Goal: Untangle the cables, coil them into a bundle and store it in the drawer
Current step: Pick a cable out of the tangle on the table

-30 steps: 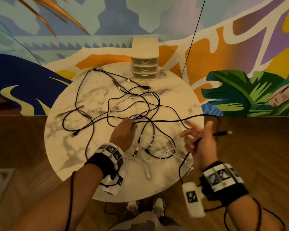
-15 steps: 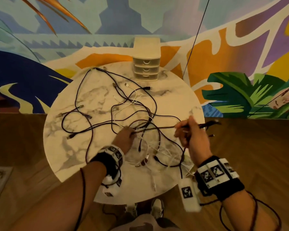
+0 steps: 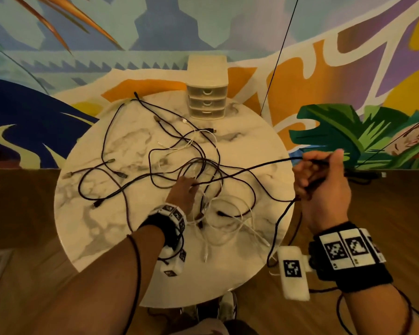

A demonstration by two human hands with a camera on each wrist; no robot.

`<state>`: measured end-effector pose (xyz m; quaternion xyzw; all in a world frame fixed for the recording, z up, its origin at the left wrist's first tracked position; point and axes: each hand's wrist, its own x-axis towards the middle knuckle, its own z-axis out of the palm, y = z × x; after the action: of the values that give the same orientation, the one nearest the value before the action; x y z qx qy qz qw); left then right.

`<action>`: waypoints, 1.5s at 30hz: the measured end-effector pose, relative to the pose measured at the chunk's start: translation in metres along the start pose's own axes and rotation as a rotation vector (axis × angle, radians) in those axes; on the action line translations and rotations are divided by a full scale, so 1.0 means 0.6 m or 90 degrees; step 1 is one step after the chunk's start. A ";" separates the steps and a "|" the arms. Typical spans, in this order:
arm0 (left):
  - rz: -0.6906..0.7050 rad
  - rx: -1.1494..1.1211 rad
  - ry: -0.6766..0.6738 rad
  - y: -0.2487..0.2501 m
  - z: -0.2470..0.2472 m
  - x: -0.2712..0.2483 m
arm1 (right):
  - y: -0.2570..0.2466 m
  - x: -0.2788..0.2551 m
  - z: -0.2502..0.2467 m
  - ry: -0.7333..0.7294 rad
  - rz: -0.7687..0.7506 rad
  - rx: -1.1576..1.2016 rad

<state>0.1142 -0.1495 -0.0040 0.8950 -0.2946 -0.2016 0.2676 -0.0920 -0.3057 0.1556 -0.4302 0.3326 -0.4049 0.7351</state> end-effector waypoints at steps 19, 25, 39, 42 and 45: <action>0.150 0.296 -0.080 -0.030 0.028 -0.089 | 0.172 -0.026 0.035 -0.199 0.306 -0.371; 0.109 0.353 -0.185 -0.052 0.038 -0.046 | 0.094 0.010 0.032 -0.177 0.193 -0.289; -0.170 0.246 0.131 -0.220 -0.201 0.108 | 0.136 -0.022 0.049 -0.149 0.154 -0.322; -0.235 0.307 -0.030 -0.325 -0.245 0.193 | 0.169 -0.029 0.070 -0.140 0.156 -0.316; -0.301 0.275 -0.015 -0.369 -0.223 0.207 | 0.213 -0.024 0.096 -0.131 0.169 -0.320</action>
<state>0.3690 -0.0288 -0.0579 0.9725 -0.1171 -0.2011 0.0136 -0.0110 -0.2335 0.0659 -0.5904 0.3992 -0.1645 0.6819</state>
